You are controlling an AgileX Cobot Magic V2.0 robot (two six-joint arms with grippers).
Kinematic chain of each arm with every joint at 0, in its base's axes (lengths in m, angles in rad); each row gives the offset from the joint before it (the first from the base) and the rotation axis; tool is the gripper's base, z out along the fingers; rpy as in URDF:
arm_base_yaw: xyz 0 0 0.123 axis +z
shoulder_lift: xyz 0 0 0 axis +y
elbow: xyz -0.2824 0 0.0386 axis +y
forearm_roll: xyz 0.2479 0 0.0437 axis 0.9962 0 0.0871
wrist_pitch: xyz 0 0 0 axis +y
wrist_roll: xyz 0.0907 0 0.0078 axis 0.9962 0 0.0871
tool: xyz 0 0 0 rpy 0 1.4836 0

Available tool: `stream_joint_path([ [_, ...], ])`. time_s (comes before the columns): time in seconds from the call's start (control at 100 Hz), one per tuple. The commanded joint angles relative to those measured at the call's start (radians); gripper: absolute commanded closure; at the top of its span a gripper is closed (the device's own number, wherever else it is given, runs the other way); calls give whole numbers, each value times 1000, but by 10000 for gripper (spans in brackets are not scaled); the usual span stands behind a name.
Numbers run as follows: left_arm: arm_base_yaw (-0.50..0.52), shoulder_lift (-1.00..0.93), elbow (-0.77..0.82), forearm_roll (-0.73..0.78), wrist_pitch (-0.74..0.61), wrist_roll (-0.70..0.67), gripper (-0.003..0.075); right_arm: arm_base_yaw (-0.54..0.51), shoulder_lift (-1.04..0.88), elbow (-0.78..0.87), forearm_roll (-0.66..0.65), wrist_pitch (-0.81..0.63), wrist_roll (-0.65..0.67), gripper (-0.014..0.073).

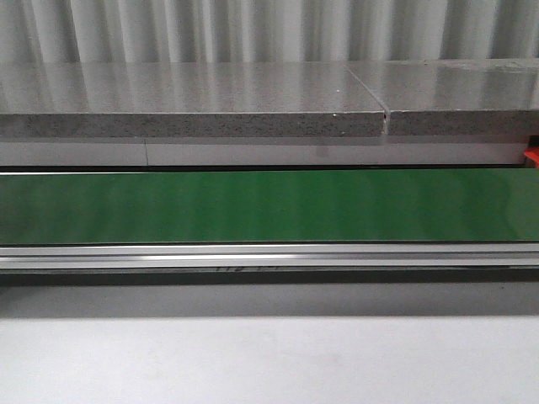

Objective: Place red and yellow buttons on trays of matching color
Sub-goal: 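Grasp a red-capped button with the left gripper, then lower the red button onto the belt and open the left gripper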

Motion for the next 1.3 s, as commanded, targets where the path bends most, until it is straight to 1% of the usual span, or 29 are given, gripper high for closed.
stream_joint_path([
  [0.0,-6,-29,-29,-14,-35,6,101,2,-1,-25,10,-65,-12,662],
  [0.04,-6,-29,-34,-25,-32,6,55,2,-1,-25,10,-65,-12,662],
  [0.09,-6,-30,-43,-32,-22,6,36,2,-1,-25,10,-65,-12,662],
  [0.27,-10,-41,-120,-69,32,17,63,2,-1,-25,10,-65,-12,662],
  [0.44,-8,-108,-170,-66,37,35,70,2,-1,-25,10,-65,-12,662],
  [0.51,14,-136,-170,-57,39,35,70,2,-1,-25,10,-65,-12,662],
  [0.65,106,-157,-166,-23,44,35,70,2,-1,-25,10,-65,-12,662],
  [0.83,280,-157,-115,-40,46,35,70,2,-1,-25,10,-65,-12,662],
  [1.03,413,-141,7,-49,-59,26,70,2,-1,-25,10,-65,-12,662],
  [1.15,465,-78,43,-52,-63,-2,70,2,-1,-25,10,-65,-12,662],
  [1.29,473,-13,53,-52,-69,-2,70,2,-1,-25,10,-65,-12,662],
])
